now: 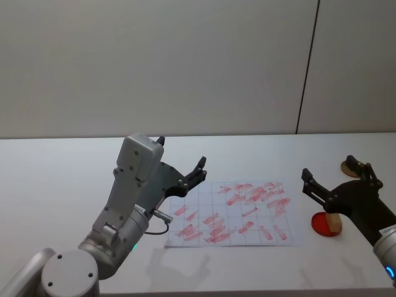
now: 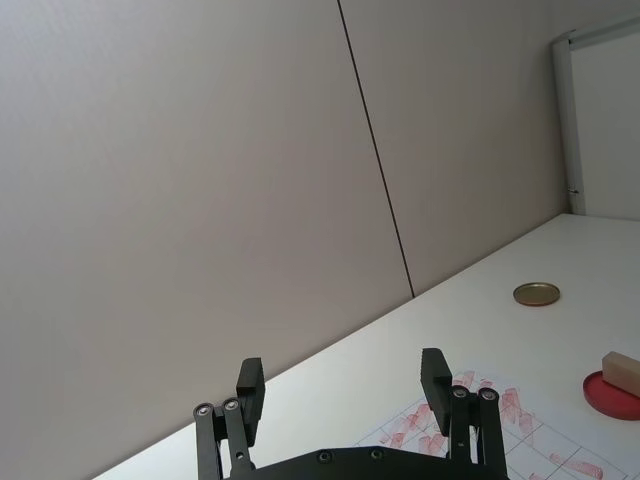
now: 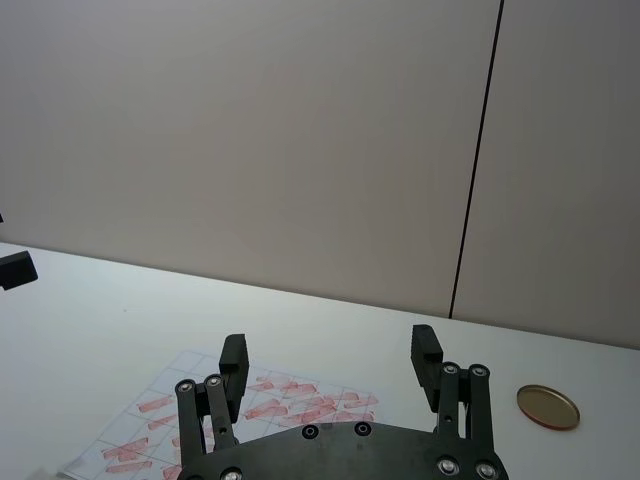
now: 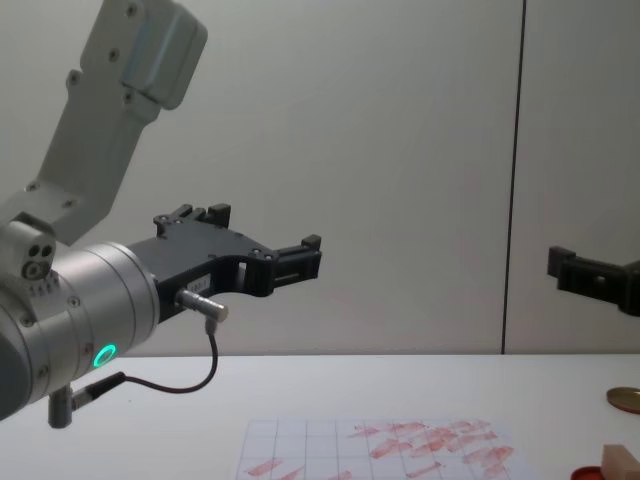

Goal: Use the one hand to pick up the stamp and affix it onto the A4 paper.

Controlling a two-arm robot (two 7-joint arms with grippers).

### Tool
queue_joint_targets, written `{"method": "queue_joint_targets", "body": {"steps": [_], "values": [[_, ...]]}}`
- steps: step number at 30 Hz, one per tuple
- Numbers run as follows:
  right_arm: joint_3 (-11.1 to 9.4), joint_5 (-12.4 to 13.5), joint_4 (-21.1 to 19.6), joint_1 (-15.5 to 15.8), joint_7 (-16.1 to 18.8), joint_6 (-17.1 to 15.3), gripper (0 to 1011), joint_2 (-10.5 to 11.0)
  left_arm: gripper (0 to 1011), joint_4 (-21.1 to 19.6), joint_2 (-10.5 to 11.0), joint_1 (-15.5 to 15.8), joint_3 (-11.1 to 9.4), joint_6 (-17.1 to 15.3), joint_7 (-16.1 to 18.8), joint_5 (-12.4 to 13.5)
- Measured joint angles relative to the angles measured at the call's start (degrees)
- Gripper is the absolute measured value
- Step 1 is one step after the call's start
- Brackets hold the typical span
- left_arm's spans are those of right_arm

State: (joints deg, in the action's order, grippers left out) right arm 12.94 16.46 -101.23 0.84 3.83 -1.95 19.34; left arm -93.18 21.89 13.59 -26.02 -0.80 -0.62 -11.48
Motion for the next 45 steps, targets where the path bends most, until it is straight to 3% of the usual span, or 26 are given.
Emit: {"method": "queue_joint_targets", "body": {"steps": [23,36,45], "values": [[0.11,-0.41,-0.03,0.04,-0.55,-0.51,1001,-0.25,993,0.0,0.0,0.0,0.0,0.0,0.0,0.0],[0.95,-3.32,0.43,-0.52,-6.31,-6.53,1001,-2.44,993,0.0,0.0,0.0,0.0,0.0,0.0,0.0],[0.95,-4.5,4.17,-2.77,-10.18,-10.68,1001,-4.64,993,0.0,0.0,0.0,0.0,0.0,0.0,0.0]]}}
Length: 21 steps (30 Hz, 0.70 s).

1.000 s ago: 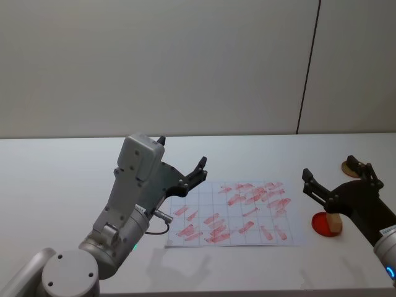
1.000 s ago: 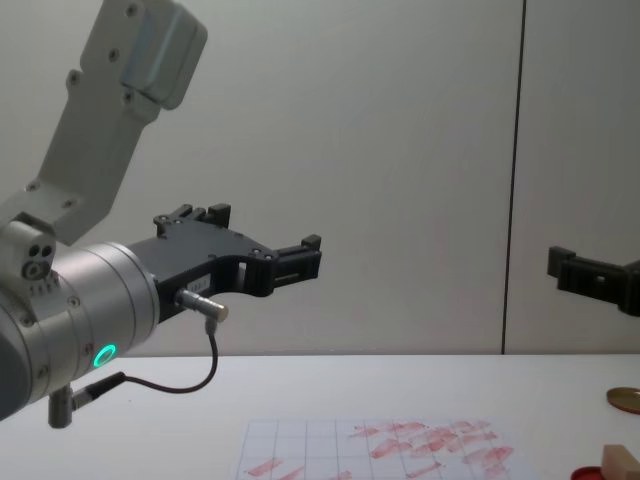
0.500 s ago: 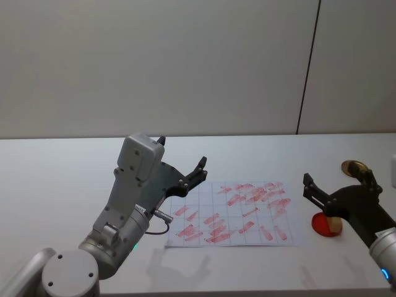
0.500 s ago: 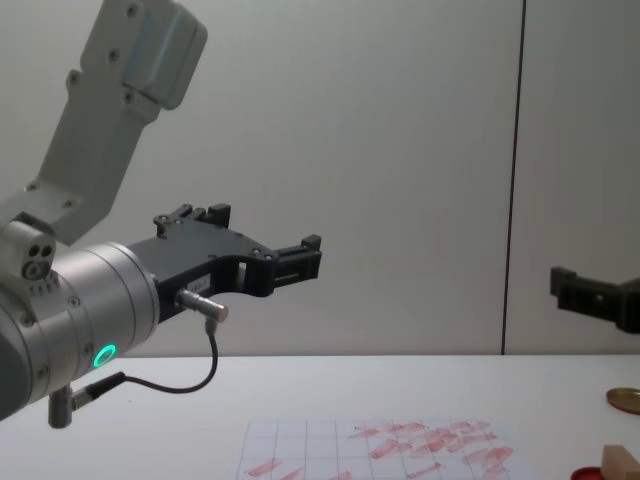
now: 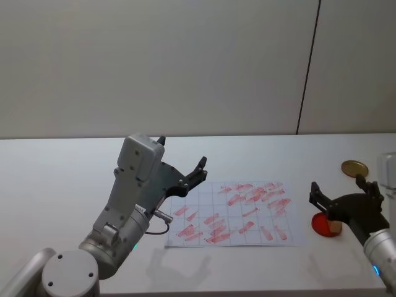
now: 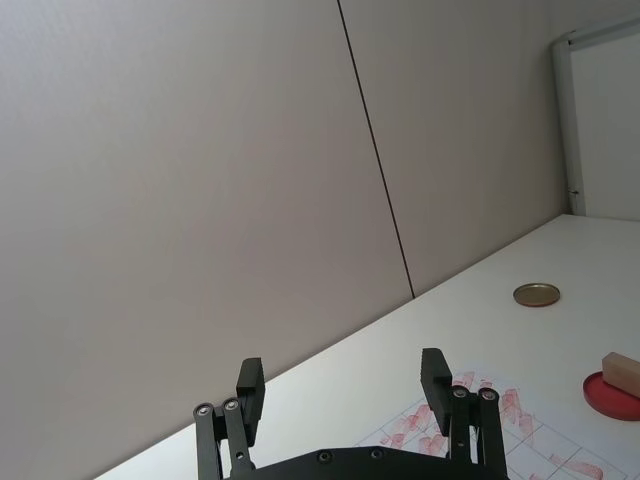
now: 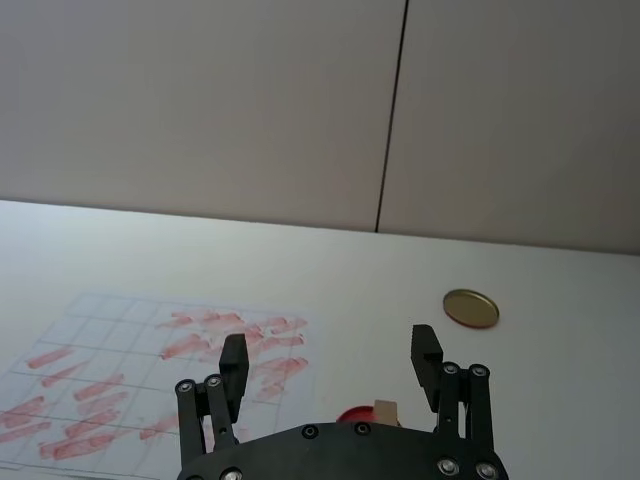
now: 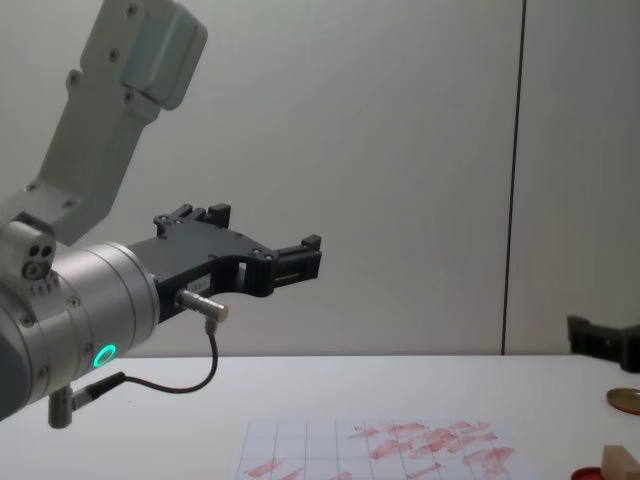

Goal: Use the one hand to pick up the stamp and affix it onto the A4 paper.

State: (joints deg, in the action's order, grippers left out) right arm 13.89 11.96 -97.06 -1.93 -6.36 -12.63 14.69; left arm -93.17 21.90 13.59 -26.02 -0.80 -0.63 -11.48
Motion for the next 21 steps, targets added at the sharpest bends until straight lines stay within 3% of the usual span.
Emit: {"method": "queue_joint_targets", "body": {"steps": [21], "values": [[-1.53,2.0,12.25,-6.26,-2.66,-3.38,1001,-3.46,993,0.0,0.0,0.0,0.0,0.0,0.0,0.0]]}}
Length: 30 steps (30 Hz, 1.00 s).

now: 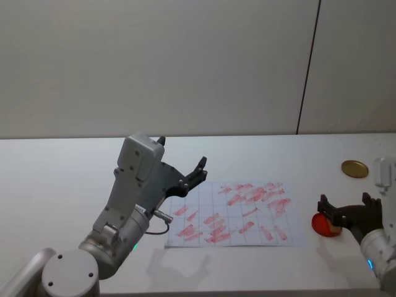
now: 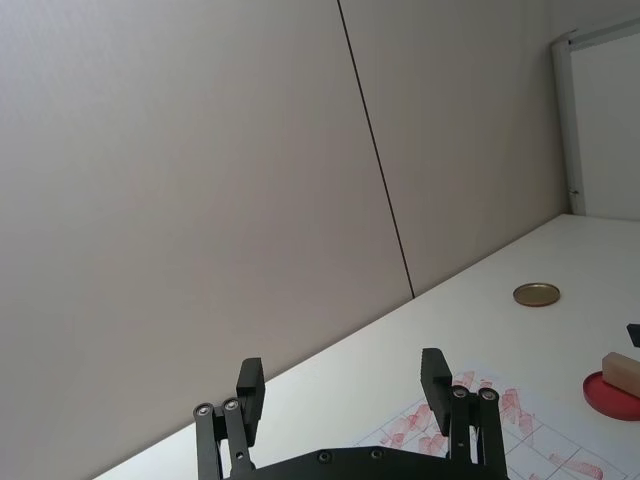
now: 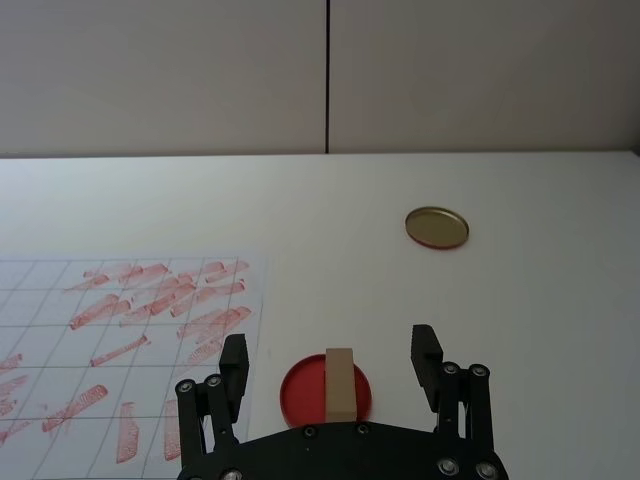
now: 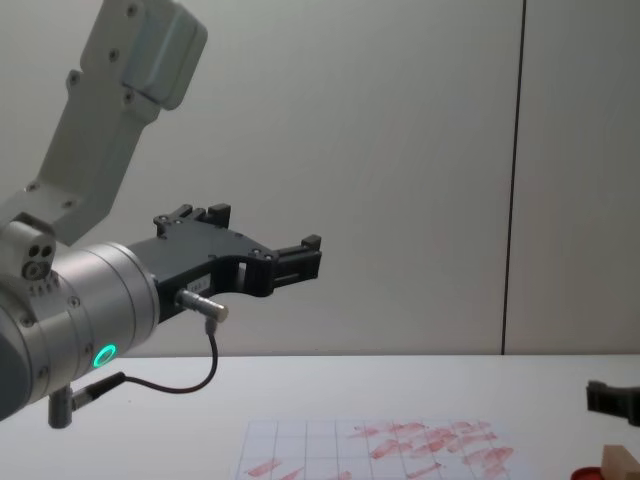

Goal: Use the one hand to pick up the stamp and affix it onto the A4 paper.

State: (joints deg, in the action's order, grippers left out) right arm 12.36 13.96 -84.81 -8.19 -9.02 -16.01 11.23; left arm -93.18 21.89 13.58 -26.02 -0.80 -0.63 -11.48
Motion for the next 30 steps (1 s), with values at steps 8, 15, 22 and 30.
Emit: {"method": "queue_joint_targets", "body": {"steps": [8,15,22,30], "values": [[-0.54,2.0,4.8,-2.1,0.2,0.01,1001,-1.06,993,0.0,0.0,0.0,0.0,0.0,0.0,0.0],[-0.86,3.03,8.26,-3.67,0.45,0.28,1001,-1.82,993,0.0,0.0,0.0,0.0,0.0,0.0,0.0],[-1.06,3.42,11.61,-5.24,0.85,0.62,1001,-2.46,993,0.0,0.0,0.0,0.0,0.0,0.0,0.0],[-1.09,3.34,15.17,-6.97,1.54,1.0,1001,-3.19,993,0.0,0.0,0.0,0.0,0.0,0.0,0.0]]}}
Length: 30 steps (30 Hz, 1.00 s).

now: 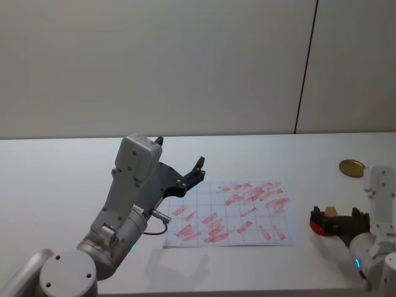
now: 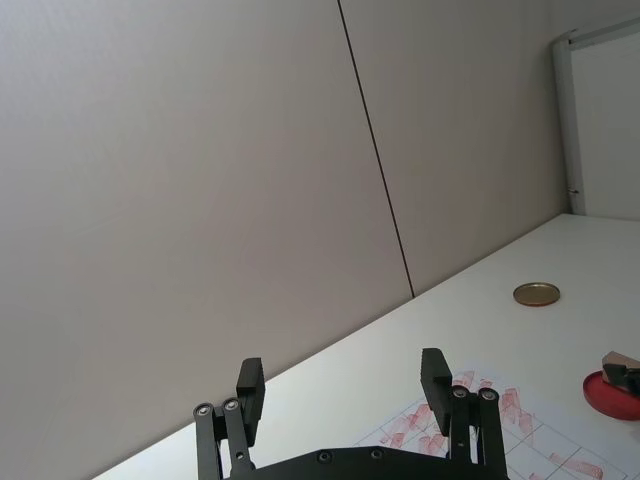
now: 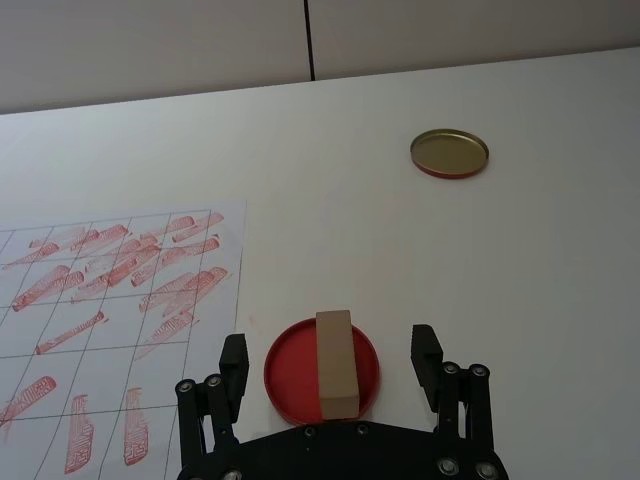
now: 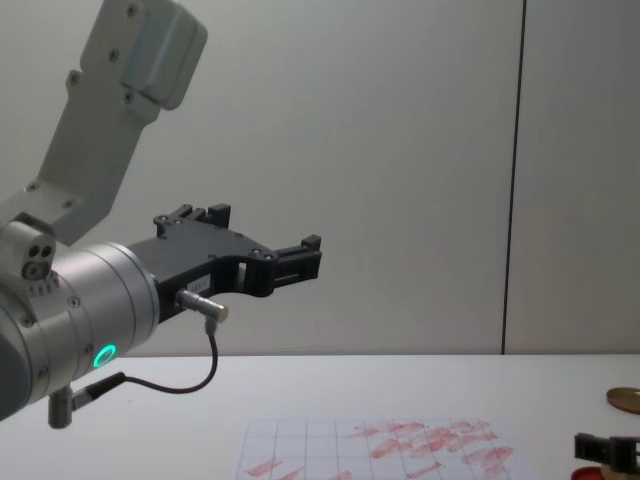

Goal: Use the one hand to pick up the stamp and affix it onto the A4 paper.

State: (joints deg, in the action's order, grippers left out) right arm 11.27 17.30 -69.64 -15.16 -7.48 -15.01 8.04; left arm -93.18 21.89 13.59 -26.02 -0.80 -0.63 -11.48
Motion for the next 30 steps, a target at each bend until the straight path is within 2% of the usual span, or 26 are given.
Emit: {"method": "queue_joint_targets", "body": {"steps": [7,11,21,22,25,27,30], "values": [[0.06,-0.42,2.51,-1.26,0.53,0.1,988,-0.52,993,0.0,0.0,0.0,0.0,0.0,0.0,0.0],[0.08,-0.67,3.71,-1.81,0.78,0.1,902,-0.73,993,0.0,0.0,0.0,0.0,0.0,0.0,0.0],[0.1,-1.47,5.9,-2.87,1.0,0.14,605,-1.18,993,0.0,0.0,0.0,0.0,0.0,0.0,0.0],[0.1,-1.53,5.98,-2.91,0.99,0.14,605,-1.2,993,0.0,0.0,0.0,0.0,0.0,0.0,0.0],[0.08,-1.74,6.27,-3.03,0.91,0.15,460,-1.29,993,0.0,0.0,0.0,0.0,0.0,0.0,0.0],[0.06,-1.86,6.39,-3.08,0.83,0.16,424,-1.33,993,0.0,0.0,0.0,0.0,0.0,0.0,0.0],[0.02,-2.0,6.48,-3.12,0.74,0.16,319,-1.36,993,0.0,0.0,0.0,0.0,0.0,0.0,0.0]]}}
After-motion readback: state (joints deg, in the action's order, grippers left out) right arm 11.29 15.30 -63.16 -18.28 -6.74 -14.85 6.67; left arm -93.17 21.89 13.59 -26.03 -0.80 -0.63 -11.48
